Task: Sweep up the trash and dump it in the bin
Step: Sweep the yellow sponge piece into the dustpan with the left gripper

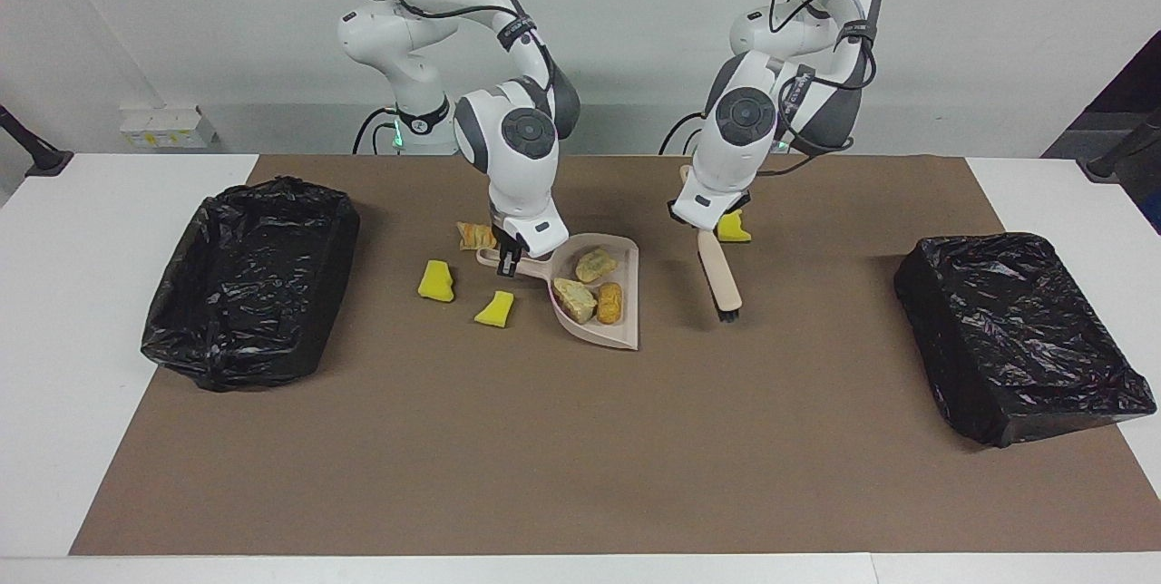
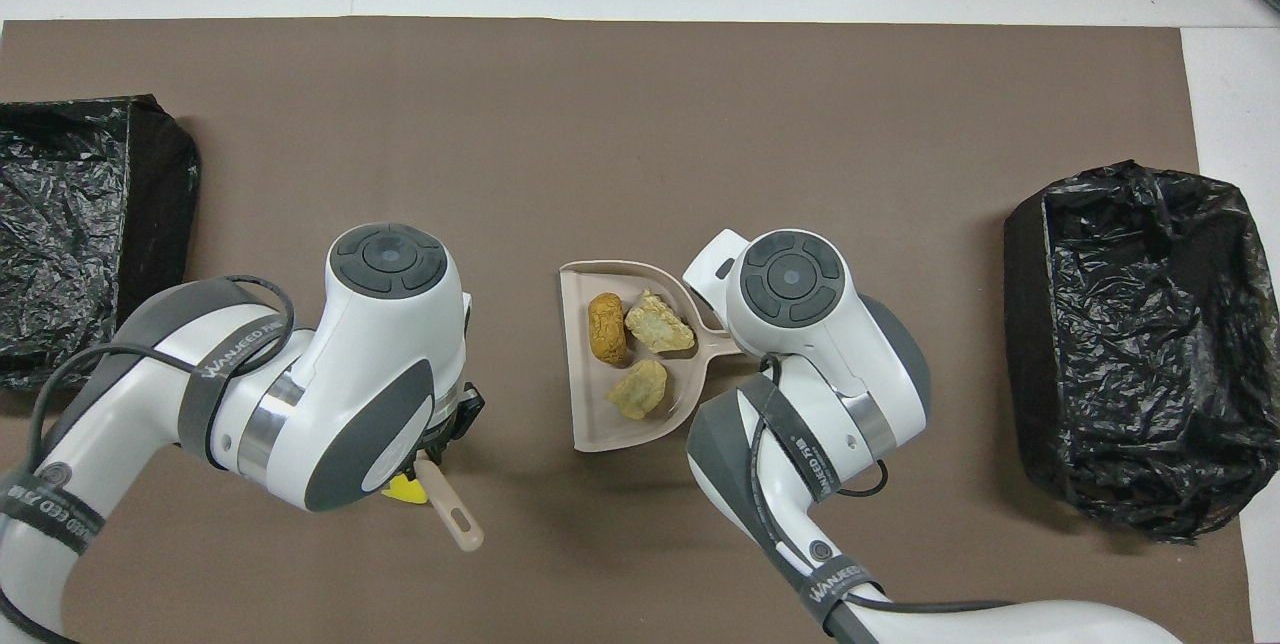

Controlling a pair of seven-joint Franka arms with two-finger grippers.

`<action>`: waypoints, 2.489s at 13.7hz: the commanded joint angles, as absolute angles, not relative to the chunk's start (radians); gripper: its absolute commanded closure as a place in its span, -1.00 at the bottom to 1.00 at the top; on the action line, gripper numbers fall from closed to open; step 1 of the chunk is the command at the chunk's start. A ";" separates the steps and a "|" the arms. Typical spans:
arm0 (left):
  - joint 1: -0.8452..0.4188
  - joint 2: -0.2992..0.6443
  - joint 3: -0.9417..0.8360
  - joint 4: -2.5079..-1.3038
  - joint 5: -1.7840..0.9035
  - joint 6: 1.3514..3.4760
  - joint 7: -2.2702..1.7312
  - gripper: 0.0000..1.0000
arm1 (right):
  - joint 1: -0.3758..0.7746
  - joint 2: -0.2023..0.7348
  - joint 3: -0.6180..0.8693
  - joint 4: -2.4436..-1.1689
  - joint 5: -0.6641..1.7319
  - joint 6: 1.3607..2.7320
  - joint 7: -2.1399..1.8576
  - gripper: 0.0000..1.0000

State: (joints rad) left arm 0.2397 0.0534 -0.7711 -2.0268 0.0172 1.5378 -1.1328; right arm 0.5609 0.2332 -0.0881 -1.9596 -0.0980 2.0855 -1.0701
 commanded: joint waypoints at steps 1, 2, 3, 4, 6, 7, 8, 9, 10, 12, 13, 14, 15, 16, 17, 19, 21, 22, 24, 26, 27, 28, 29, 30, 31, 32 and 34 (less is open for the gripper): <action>0.242 -0.170 -0.772 -2.240 -0.003 1.523 -1.138 1.00 | 0.555 0.213 -0.084 -1.990 -0.100 2.106 -1.103 1.00; 0.236 -0.236 -0.770 -2.317 -0.065 1.573 -1.126 1.00 | 0.555 0.213 -0.084 -1.994 -0.098 2.109 -1.101 1.00; 0.235 -0.285 -0.769 -2.373 -0.149 1.635 -1.108 1.00 | 0.555 0.213 -0.084 -1.994 -0.098 2.111 -1.095 1.00; 0.216 -0.322 -0.769 -2.422 -0.194 1.682 -1.071 1.00 | 0.557 0.213 -0.084 -1.994 -0.098 2.109 -1.092 1.00; 0.187 -0.324 -0.769 -2.451 -0.248 1.735 -0.968 1.00 | 0.555 0.213 -0.084 -1.996 -0.098 2.109 -1.086 1.00; 0.189 -0.313 -0.769 -2.451 -0.264 1.787 -0.944 1.00 | 0.555 0.213 -0.084 -1.997 -0.098 2.109 -1.085 1.00; 0.202 -0.292 -0.769 -2.448 -0.273 1.833 -0.890 1.00 | 0.555 0.213 -0.083 -1.999 -0.098 2.109 -1.077 1.00; 0.222 -0.263 -0.767 -2.436 -0.296 1.870 -0.768 1.00 | 0.555 0.213 -0.084 -1.999 -0.098 2.108 -1.069 1.00; 0.268 -0.221 -0.764 -2.393 -0.317 1.882 -0.630 1.00 | 0.555 0.213 -0.083 -1.999 -0.098 2.108 -1.060 1.00; 0.291 -0.152 -0.765 -2.330 -0.318 1.894 -0.580 1.00 | 0.555 0.213 -0.083 -1.999 -0.098 2.106 -1.057 1.00; 0.291 -0.126 -0.765 -2.319 -0.319 1.934 -0.546 1.00 | 0.555 0.213 -0.083 -1.999 -0.098 2.106 -1.057 1.00; 0.287 -0.092 -0.767 -2.310 -0.324 1.984 -0.514 1.00 | 0.555 0.213 -0.083 -1.999 -0.098 2.106 -1.054 1.00; 0.261 -0.051 -0.769 -2.300 -0.325 2.047 -0.518 1.00 | 0.555 0.213 -0.083 -1.999 -0.097 2.106 -1.054 1.00; 0.218 -0.010 -0.769 -2.286 -0.334 2.119 -0.518 1.00 | 0.555 0.213 -0.083 -1.999 -0.097 2.105 -1.054 1.00; 0.178 0.027 -0.769 -2.272 -0.333 2.155 -0.515 1.00 | 0.555 0.212 -0.083 -1.999 -0.097 2.103 -1.054 1.00; 0.109 0.035 -0.769 -2.252 -0.333 2.171 -0.505 1.00 | 0.555 0.212 -0.083 -1.999 -0.097 2.102 -1.052 1.00; 0.058 0.038 -0.769 -2.226 -0.333 2.161 -0.477 1.00 | 0.555 0.212 -0.083 -1.999 -0.097 2.099 -1.052 1.00; 0.051 0.041 -0.769 -2.218 -0.333 2.152 -0.476 1.00 | 0.555 0.212 -0.084 -1.999 -0.097 2.098 -1.052 1.00; 0.037 0.038 -0.765 -2.217 -0.333 2.134 -0.489 1.00 | 0.555 0.213 -0.083 -1.999 -0.095 2.100 -1.049 1.00; 0.054 0.031 -0.759 -2.201 -0.321 2.068 -0.491 1.00 | 0.555 0.213 -0.083 -1.999 -0.095 2.097 -1.042 1.00; 0.081 0.022 -0.759 -2.189 -0.321 2.056 -0.491 1.00 | 0.554 0.213 -0.083 -1.999 -0.095 2.100 -1.037 1.00; 0.116 0.011 -0.759 -2.168 -0.319 2.031 -0.491 1.00 | 0.554 0.213 -0.083 -1.999 -0.095 2.097 -1.032 1.00; 0.124 0.005 -0.759 -2.143 -0.319 1.995 -0.495 1.00 | 0.552 0.213 -0.083 -1.997 -0.095 2.092 -1.031 1.00; 0.126 -0.006 -0.756 -2.132 -0.316 1.979 -0.503 1.00 | 0.551 0.213 -0.083 -1.996 -0.092 2.089 -1.031 1.00; 0.126 -0.009 -0.755 -2.132 -0.305 1.979 -0.506 1.00 | 0.551 0.213 -0.083 -1.996 -0.086 2.089 -1.031 1.00; 0.127 -0.011 -0.755 -2.134 -0.296 1.977 -0.506 1.00 | 0.546 0.213 -0.083 -1.993 -0.081 2.089 -1.029 1.00; 0.155 -0.031 -0.753 -2.132 -0.295 1.964 -0.506 1.00 | 0.513 0.212 -0.081 -1.985 -0.080 2.088 -1.041 1.00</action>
